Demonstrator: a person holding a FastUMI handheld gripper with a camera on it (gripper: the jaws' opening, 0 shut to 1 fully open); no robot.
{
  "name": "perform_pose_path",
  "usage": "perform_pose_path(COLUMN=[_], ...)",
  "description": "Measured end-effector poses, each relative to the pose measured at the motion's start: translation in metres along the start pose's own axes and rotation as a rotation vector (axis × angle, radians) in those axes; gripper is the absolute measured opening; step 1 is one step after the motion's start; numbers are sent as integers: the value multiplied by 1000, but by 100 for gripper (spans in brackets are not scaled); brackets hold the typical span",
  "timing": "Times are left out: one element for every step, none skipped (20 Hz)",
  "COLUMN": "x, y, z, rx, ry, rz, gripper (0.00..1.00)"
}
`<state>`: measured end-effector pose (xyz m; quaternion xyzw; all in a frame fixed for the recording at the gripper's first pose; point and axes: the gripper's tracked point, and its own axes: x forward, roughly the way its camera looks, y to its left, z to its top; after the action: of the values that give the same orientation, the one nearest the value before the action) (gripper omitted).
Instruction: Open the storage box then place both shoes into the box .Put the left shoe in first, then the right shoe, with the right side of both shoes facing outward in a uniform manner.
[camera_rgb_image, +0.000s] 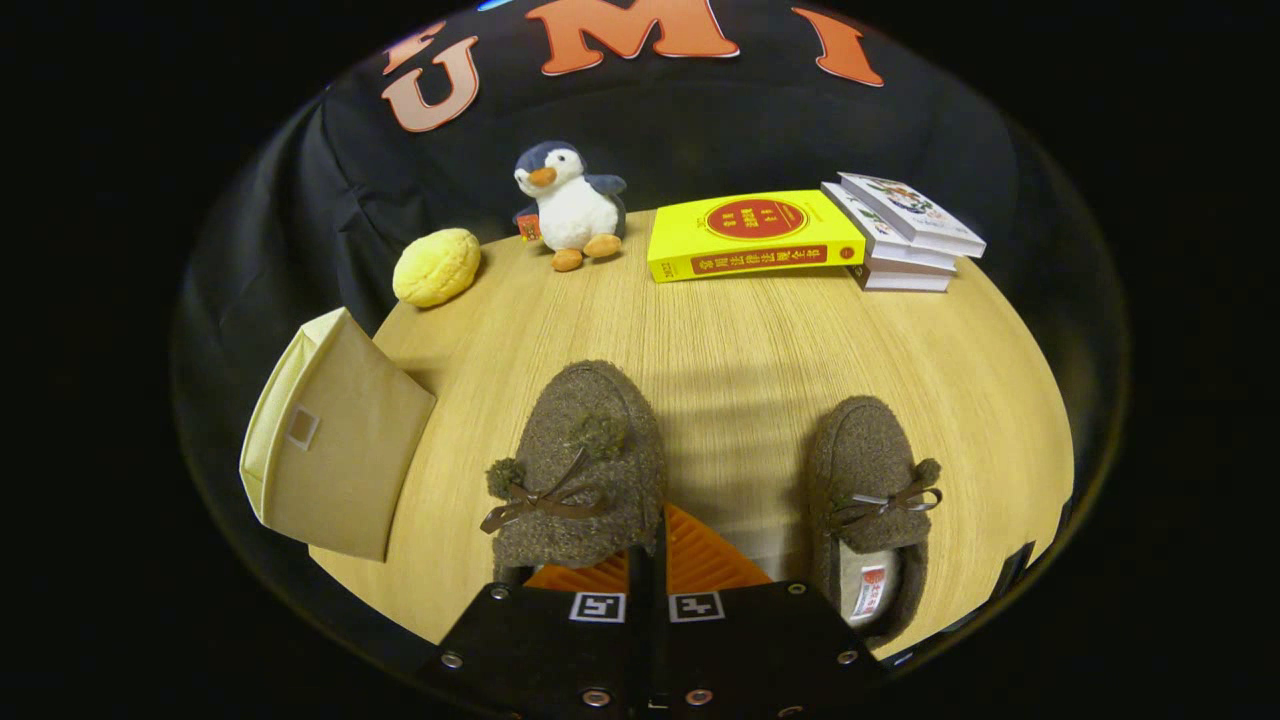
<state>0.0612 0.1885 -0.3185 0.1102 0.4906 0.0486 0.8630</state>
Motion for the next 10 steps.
perform_pose_path(x=[-9, -17, -24, -33, -41, -49, -55, -60, -65, -68], y=[8, 17, 30, 45, 63, 83, 103, 125, 146, 167], z=[4, 10, 15, 19, 23, 29, 36, 42, 50, 57], rx=[-4, -3, 1, 11, 25, 37, 46, 49, 46, 36], ry=[-5, -10, -9, -2, 6, 13, 18, 17, 15, 12], rz=[-12, -19, -17, -8, 8, 28, 52, 77, 96, 114], gripper=[2, 1, 2, 1, 2, 2, 2, 2, 2, 2])
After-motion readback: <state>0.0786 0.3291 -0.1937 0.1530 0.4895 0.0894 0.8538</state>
